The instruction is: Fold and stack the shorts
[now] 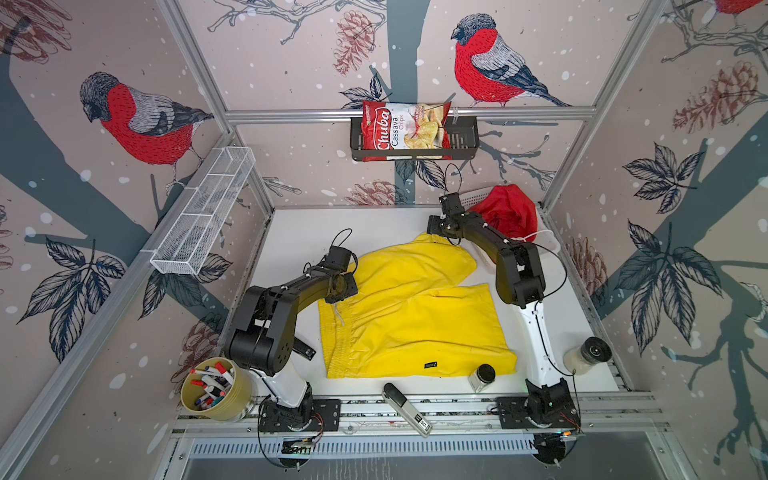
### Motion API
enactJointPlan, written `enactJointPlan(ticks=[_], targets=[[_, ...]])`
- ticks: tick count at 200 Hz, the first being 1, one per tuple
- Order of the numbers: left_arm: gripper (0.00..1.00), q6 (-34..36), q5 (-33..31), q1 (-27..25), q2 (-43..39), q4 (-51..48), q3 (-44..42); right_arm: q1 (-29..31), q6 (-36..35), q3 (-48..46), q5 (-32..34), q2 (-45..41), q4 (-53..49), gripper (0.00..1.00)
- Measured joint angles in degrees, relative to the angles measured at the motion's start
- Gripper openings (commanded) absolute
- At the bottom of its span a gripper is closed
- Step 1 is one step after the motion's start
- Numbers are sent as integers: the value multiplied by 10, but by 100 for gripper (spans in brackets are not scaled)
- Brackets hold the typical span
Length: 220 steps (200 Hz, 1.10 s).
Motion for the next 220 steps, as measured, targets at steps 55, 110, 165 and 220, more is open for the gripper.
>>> enactJointPlan(ticks=[55,110,165,220], targets=[[50,0,0,0,1,5,-2,-2,-3,-2,-40,20,23,66],[49,0,0,-2,3,27,-10,-6,12,18,-65,46,53,1],[48,-2,-3,-3,-8,80,-53,-41,35,48,-89,6,42,0],[48,-2,0,-6,-21,141,-87,-52,43,64,-87,-87,54,0]])
